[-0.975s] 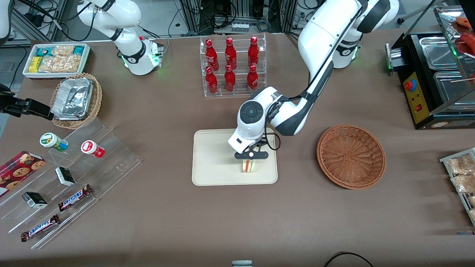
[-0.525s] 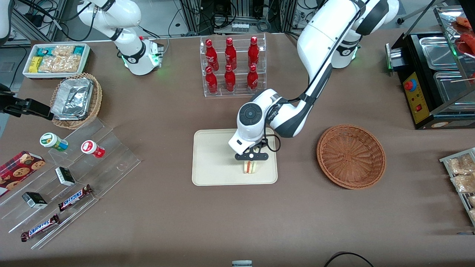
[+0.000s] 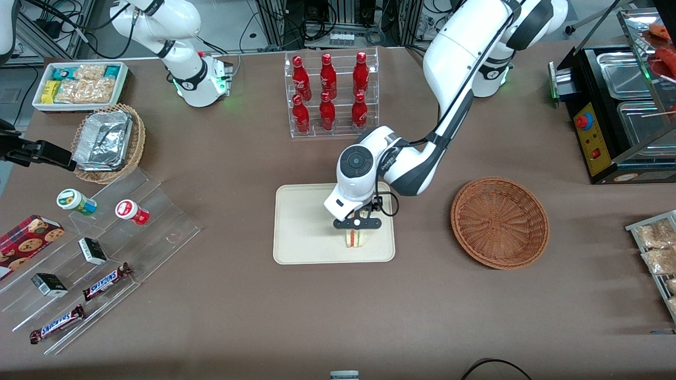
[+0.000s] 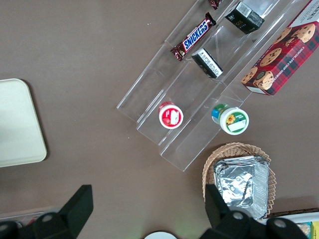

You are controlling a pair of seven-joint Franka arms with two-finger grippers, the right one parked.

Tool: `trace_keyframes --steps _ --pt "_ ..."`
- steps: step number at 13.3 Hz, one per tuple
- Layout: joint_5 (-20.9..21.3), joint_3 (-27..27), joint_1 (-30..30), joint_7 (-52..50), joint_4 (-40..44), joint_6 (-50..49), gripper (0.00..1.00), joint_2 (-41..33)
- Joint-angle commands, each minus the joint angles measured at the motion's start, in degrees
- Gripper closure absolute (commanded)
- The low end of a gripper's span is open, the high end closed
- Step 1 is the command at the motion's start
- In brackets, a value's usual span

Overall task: Place sandwich from basket to tray
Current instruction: 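Lower the sandwich onto the white tray and open the left gripper, then raise the left gripper away from the sandwich toward the basket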

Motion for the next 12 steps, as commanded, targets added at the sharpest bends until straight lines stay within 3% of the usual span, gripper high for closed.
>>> trace_keyframes --steps 1,6,9,12 --pt "1.09 0.97 -1.03 -1.18 1.41 -1.13 0.0 -0.14" --pt "0.48 1.15 2.2 -4.26 0.88 -2.35 0.0 -4.17" --pt "1.26 1.15 4.59 -2.6 1.06 -10.07 0.0 -7.08" --pt "0.04 1.24 10.72 1.62 0.79 -11.15 0.0 -9.62"
